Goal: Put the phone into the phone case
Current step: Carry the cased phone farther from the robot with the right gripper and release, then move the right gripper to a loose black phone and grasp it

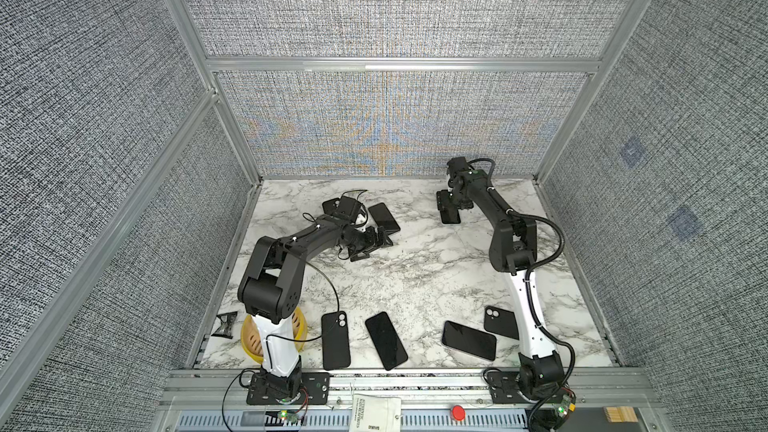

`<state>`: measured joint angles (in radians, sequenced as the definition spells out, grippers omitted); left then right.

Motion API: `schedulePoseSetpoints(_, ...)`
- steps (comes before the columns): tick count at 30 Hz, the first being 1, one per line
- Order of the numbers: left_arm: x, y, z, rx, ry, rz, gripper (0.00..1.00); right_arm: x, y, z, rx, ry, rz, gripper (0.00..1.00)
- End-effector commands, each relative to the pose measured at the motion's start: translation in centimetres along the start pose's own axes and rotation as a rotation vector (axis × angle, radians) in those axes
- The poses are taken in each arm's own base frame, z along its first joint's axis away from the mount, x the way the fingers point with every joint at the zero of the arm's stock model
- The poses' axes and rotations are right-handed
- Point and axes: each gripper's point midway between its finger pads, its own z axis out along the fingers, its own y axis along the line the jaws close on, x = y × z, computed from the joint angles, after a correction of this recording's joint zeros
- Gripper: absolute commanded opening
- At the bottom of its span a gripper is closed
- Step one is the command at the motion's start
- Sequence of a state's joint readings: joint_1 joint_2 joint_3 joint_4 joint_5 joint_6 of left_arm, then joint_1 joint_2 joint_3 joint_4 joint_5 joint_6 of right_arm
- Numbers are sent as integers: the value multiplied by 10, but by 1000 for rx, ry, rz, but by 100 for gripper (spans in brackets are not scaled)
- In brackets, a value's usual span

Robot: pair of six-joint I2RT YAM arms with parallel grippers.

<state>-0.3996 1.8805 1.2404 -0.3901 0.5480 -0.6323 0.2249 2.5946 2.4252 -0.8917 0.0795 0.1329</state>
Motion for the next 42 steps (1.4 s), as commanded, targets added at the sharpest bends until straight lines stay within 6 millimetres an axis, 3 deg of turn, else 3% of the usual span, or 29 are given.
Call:
schedulePoseSetpoints(1,-1,-1,-6,-14,-11,25,98,-7,-3,-7,15,-30,-9,84)
schedulePoseSetpoints(6,3,0,-14,-17,-27,21,97,-7,2,-24,2,-45,-31,84)
schedulePoseSetpoints(9,6,-2,-19,-20,-28,20,97,-8,11,-46,-20,-68,-56,84)
schedulePoseSetpoints(15,17,2,-34,-47,-38,23,97,9,41,-83,-68,-88,-115,83)
schedulePoseSetpoints(26,33,29,-60,-70,-72,-13,97,51,143,-120,-176,-148,-355,83)
schedulePoseSetpoints(34,29,49,-68,-32,-122,-109,97,64,209,-109,-267,-164,-442,83)
schedulePoseSetpoints(42,26,60,-62,-31,-118,-149,97,65,229,-78,-269,-122,-439,83)
